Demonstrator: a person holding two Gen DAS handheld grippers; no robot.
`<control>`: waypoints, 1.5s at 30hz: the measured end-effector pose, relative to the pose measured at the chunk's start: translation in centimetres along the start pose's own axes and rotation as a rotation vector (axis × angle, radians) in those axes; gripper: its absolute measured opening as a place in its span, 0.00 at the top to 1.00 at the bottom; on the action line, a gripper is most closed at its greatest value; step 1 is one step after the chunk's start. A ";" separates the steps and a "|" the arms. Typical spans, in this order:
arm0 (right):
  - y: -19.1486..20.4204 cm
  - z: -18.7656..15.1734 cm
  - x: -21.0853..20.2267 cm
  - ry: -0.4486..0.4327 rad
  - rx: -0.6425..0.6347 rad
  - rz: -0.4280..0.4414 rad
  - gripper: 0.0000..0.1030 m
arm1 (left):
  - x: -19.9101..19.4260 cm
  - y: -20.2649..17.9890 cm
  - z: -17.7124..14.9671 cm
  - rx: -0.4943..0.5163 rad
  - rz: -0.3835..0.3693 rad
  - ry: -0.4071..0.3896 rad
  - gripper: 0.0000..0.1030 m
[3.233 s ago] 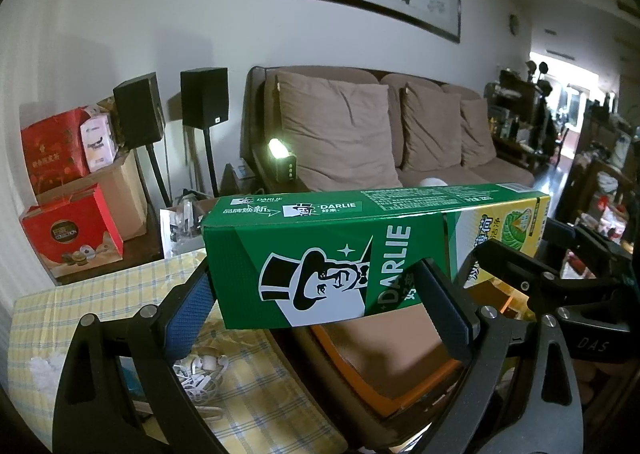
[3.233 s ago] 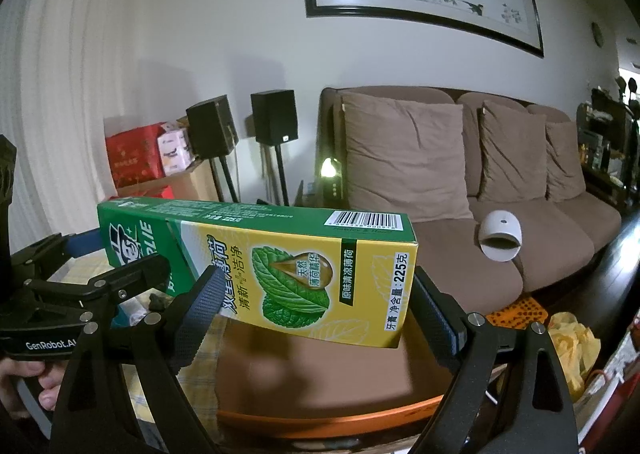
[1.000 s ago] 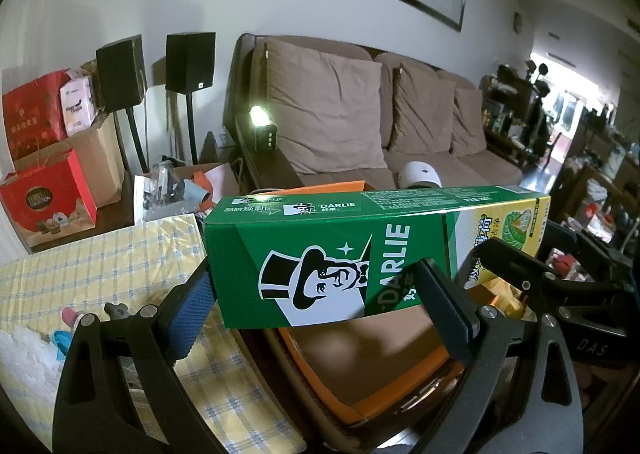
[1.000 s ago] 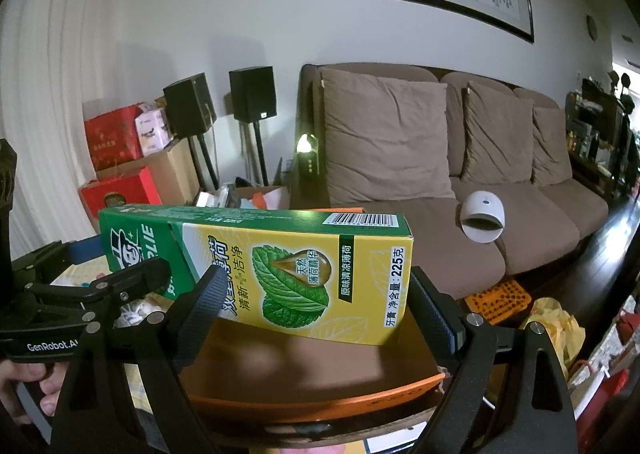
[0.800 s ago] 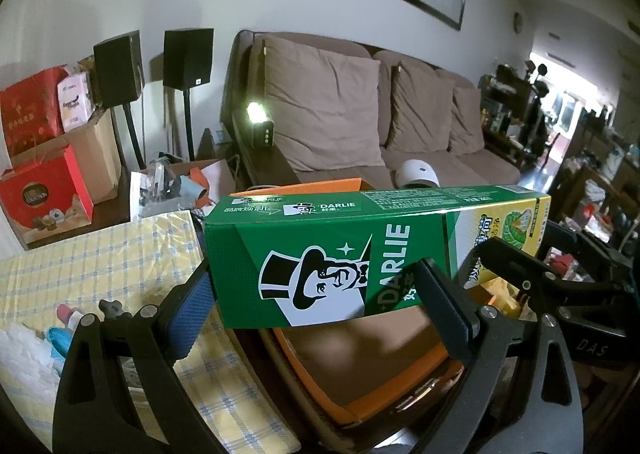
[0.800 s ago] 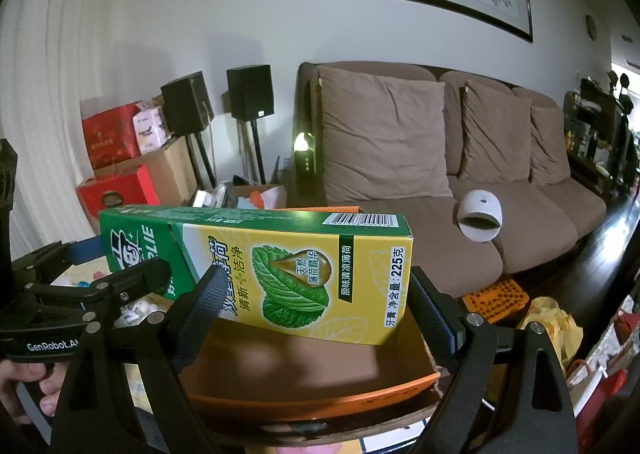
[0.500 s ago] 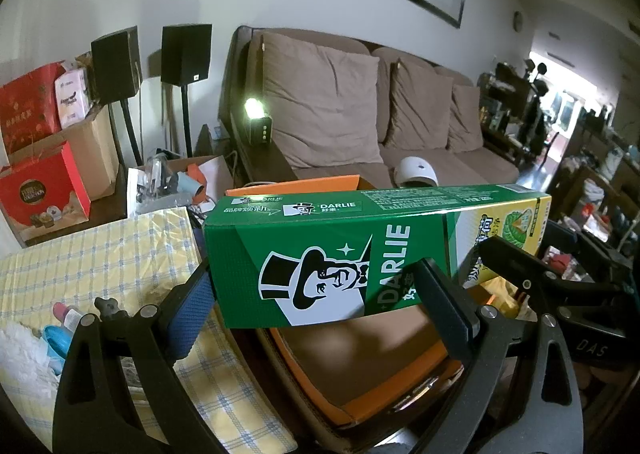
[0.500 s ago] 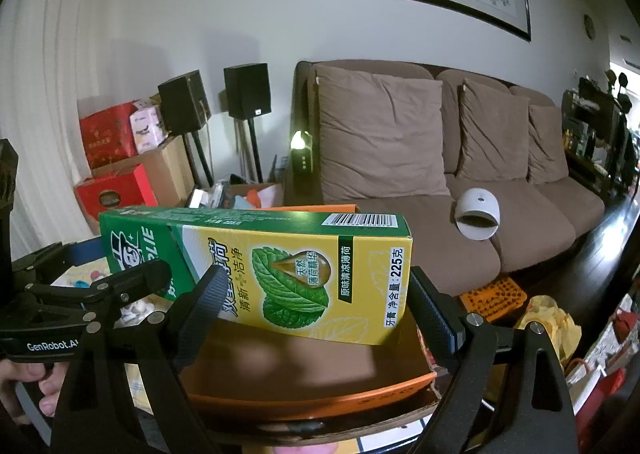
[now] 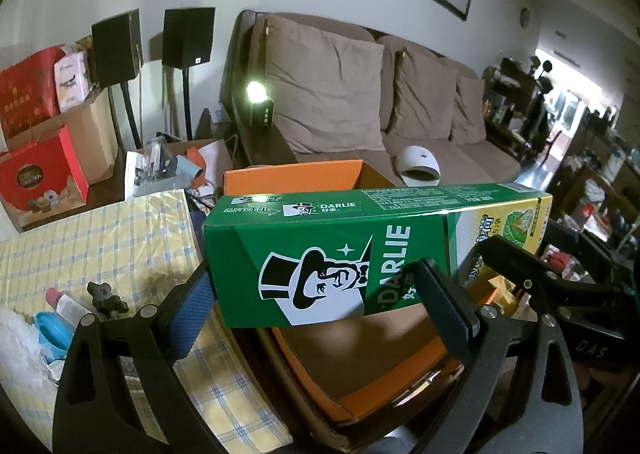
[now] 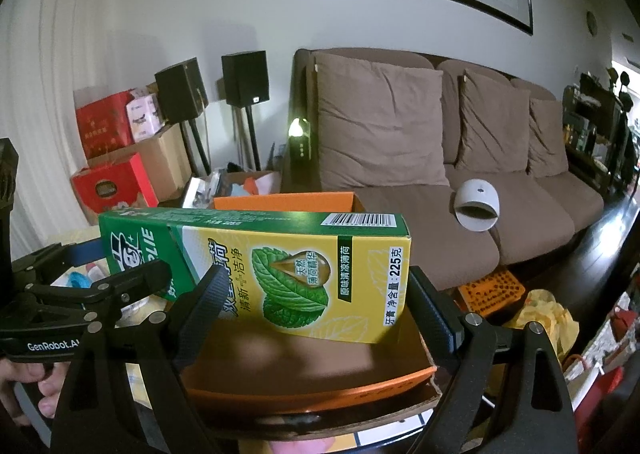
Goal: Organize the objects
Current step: 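Bring the green box with both grippers above the cardboard box opening, then lower the green box with both grippers into the cardboard box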
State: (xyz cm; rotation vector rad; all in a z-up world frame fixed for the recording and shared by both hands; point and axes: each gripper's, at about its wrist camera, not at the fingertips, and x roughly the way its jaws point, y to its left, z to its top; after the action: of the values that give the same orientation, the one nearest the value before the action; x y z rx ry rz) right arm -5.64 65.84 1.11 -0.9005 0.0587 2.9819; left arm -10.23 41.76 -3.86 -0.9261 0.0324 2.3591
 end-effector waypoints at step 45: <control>-0.6 -1.1 2.7 0.109 0.005 -0.022 0.14 | 3.2 0.6 -1.2 -0.071 -0.016 0.111 0.07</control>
State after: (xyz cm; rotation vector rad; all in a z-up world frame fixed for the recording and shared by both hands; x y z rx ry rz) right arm -7.26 66.39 -1.32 -1.0551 0.0584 2.9094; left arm -11.72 42.68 -6.87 -1.0873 -0.0149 2.3053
